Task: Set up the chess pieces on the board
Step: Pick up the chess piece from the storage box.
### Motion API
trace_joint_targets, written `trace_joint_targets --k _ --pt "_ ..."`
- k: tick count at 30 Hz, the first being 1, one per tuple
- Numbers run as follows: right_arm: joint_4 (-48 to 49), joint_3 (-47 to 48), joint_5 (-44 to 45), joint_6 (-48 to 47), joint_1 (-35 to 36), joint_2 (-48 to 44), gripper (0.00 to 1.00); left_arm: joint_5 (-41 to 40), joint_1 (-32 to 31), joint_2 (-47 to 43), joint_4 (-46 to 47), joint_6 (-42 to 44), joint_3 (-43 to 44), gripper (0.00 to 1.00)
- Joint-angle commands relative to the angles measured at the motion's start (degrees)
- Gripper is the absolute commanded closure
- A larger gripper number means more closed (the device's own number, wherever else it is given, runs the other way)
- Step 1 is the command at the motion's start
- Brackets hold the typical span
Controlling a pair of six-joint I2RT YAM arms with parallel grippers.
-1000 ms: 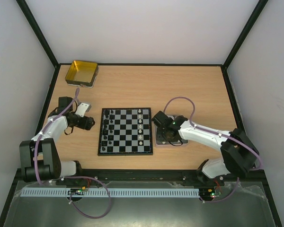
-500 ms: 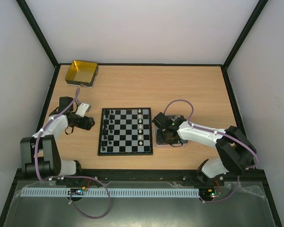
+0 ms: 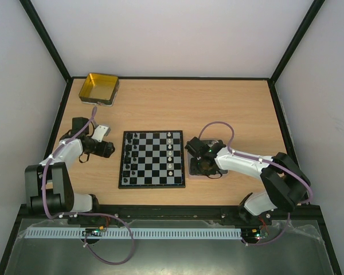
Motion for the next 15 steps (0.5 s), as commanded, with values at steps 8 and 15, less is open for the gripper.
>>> trace_joint_targets --k 8,15 --pt "-3.31 2.67 2.61 -1.62 -0.88 -0.75 0.88 -0.30 -0.29 0.23 0.41 -0.66 1.11 0.19" --pt "-6.60 5.46 4.25 -2.99 -2.24 -1.99 0.88 -0.25 -0.34 0.36 0.41 -0.69 1.17 0.19"
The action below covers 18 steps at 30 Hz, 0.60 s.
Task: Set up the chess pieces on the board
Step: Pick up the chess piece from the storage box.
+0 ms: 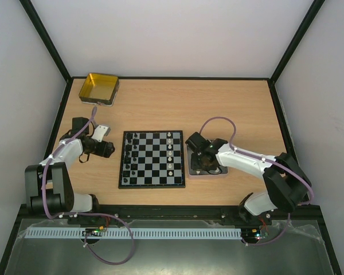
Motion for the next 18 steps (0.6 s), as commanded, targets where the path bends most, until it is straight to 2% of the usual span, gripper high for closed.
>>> trace_joint_targets --k 1,11,12,16,18 --pt "-4.43 2.67 2.44 -1.48 -0.85 -2.03 0.88 0.06 -0.31 0.36 0.36 -0.40 1.13 0.19" --pt "-7.62 4.66 3.44 -2.29 -0.99 -3.84 0.88 -0.27 -0.73 0.43 0.34 -0.40 1.24 0.19" --pt "-7.75 4.59 3.41 -2.73 -0.95 -3.79 0.86 -0.26 -0.76 0.46 0.31 -0.40 1.29 0.19" --pt "-8.70 4.86 1.42 -4.15 -0.94 -3.04 0.67 -0.31 -0.84 0.37 0.19 -0.40 1.23 0.19" --pt "-9.27 5.14 0.15 -5.01 -0.95 -2.67 0.65 -0.29 -0.85 0.38 0.19 -0.40 1.20 0.19"
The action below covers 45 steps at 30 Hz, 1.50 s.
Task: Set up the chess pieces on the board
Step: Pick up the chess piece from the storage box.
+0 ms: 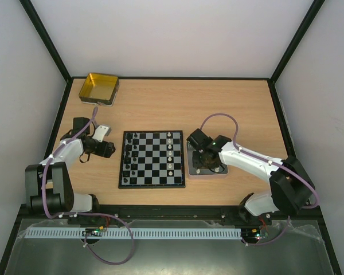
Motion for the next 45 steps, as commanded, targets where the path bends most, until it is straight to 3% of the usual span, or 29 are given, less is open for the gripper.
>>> trace_joint_targets --k 1,16,34,45 --pt "-3.88 1.85 -1.22 -2.50 -0.13 0.46 0.65 -0.17 -0.26 0.13 0.12 -0.35 1.17 0.19" --pt "-0.49 1.30 -5.08 -4.38 -0.21 5.56 0.73 -0.16 -0.26 0.57 0.35 -0.46 1.11 0.19" --pt "2.25 -1.36 -6.06 -4.38 -0.21 7.32 0.73 -0.15 -0.26 0.35 0.34 -0.44 1.09 0.19" --pt "2.60 -2.06 -5.94 -4.38 -0.21 7.52 0.86 -0.11 -0.26 0.10 0.40 -0.44 1.02 0.19"
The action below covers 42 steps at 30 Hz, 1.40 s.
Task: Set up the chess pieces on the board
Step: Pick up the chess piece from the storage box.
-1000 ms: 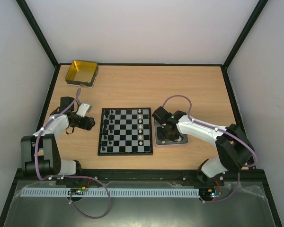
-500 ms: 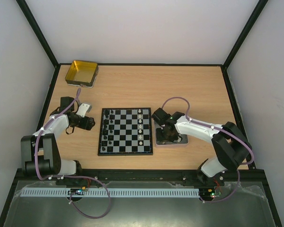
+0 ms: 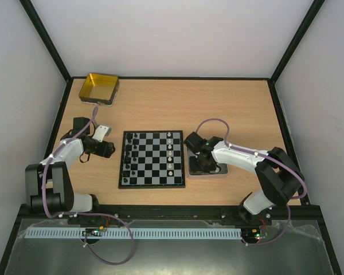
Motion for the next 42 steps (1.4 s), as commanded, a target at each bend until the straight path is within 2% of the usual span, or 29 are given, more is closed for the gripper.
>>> trace_joint_targets --k 1,18,33,36,42 --pt "0.17 -0.90 0.38 -0.42 -0.18 0.48 0.86 0.23 -0.26 -0.12 0.23 -0.42 0.99 0.19" --pt "-6.09 5.34 5.48 -0.42 -0.22 -2.00 0.93 0.18 -0.25 -0.51 0.29 -0.33 0.96 0.19" --pt "-12.67 11.52 5.52 0.48 0.23 -6.83 0.94 -0.22 -0.26 -2.18 0.03 -0.22 0.90 0.19" --pt "-13.24 12.54 5.09 1.35 2.52 -6.96 0.94 -0.14 -0.26 -2.22 0.06 -0.16 0.92 0.19" --pt "-11.99 15.82 4.23 5.56 12.18 -3.83 0.96 -0.22 -0.26 -2.42 0.17 -0.18 0.96 0.19"
